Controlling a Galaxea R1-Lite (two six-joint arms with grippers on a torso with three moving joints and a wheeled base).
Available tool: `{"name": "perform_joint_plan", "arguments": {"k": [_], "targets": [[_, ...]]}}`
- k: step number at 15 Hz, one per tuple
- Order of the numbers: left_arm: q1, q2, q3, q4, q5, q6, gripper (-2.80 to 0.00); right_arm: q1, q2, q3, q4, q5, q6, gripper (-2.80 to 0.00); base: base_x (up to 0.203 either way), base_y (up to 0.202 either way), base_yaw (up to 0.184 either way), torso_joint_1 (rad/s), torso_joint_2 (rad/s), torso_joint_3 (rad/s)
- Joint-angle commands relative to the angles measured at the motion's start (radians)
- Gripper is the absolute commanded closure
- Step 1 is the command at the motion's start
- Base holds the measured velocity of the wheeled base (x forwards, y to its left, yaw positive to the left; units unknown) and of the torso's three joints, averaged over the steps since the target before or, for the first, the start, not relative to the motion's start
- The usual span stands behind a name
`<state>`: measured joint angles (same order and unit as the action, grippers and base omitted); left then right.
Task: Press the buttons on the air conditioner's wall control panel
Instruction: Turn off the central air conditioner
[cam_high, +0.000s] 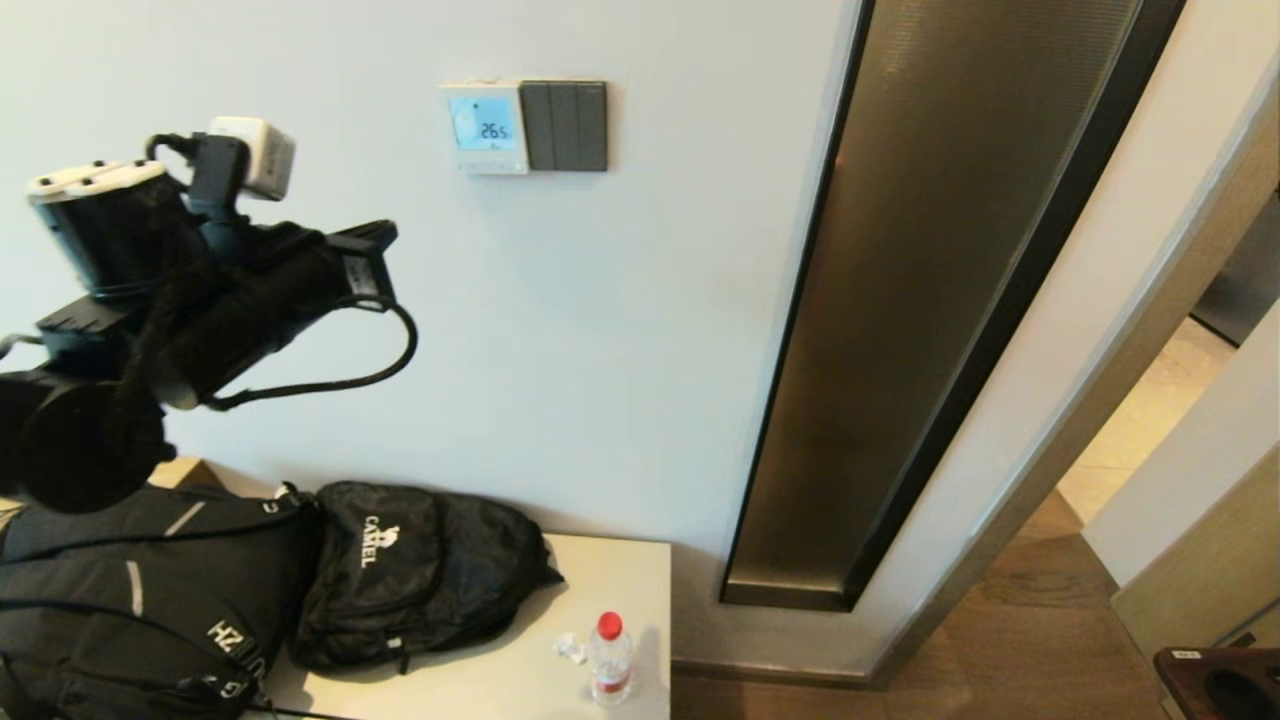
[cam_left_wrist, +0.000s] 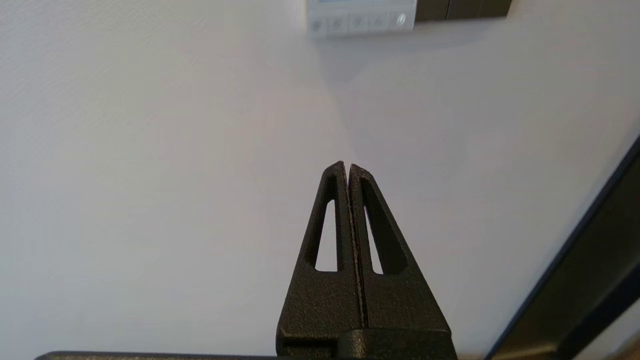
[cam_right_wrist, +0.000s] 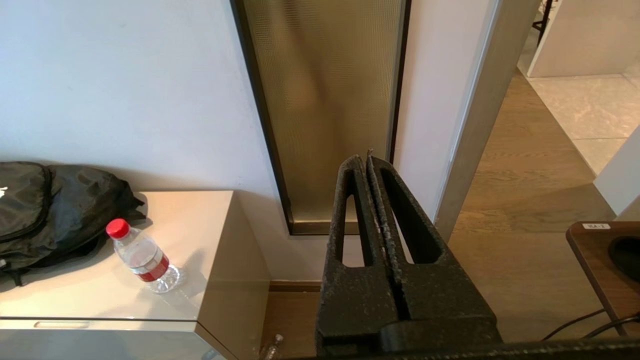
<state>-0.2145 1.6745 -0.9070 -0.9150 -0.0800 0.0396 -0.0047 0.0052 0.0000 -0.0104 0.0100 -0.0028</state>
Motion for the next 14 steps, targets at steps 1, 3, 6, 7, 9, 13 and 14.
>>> {"name": "perform_joint_plan", "arguments": {"k": [1, 3, 6, 7, 9, 13, 14], "targets": [[0.021, -0.233, 0.226, -0.018, 0.001, -0.002, 0.0, 0.0, 0.001, 0.002, 0.0, 0.001, 0.0, 0.0, 0.0, 0.0, 0.0, 0.0, 0.0, 0.0], [0.028, -0.389, 0.393, -0.017, 0.007, -0.003, 0.0, 0.0, 0.001, 0.002, 0.0, -0.002, 0.0, 0.0, 0.0, 0.0, 0.0, 0.0, 0.0, 0.0], [0.084, -0.609, 0.546, 0.073, 0.012, -0.004, 0.0, 0.0, 0.001, 0.002, 0.0, 0.001, 0.0, 0.0, 0.0, 0.0, 0.0, 0.0, 0.0, 0.0], [0.11, -0.678, 0.565, 0.144, 0.013, -0.004, 0.0, 0.0, 0.001, 0.002, 0.0, 0.001, 0.0, 0.0, 0.0, 0.0, 0.0, 0.0, 0.0, 0.0], [0.146, -0.831, 0.578, 0.352, 0.035, -0.004, 0.0, 0.0, 0.001, 0.002, 0.0, 0.001, 0.0, 0.0, 0.0, 0.0, 0.0, 0.0, 0.0, 0.0], [0.168, -1.097, 0.571, 0.755, 0.15, -0.004, 0.0, 0.0, 0.001, 0.002, 0.0, 0.001, 0.0, 0.0, 0.0, 0.0, 0.0, 0.0, 0.0, 0.0], [0.169, -1.139, 0.575, 0.798, 0.19, -0.003, 0.0, 0.0, 0.002, 0.002, 0.0, 0.001, 0.0, 0.0, 0.0, 0.0, 0.0, 0.0, 0.0, 0.0]]}}
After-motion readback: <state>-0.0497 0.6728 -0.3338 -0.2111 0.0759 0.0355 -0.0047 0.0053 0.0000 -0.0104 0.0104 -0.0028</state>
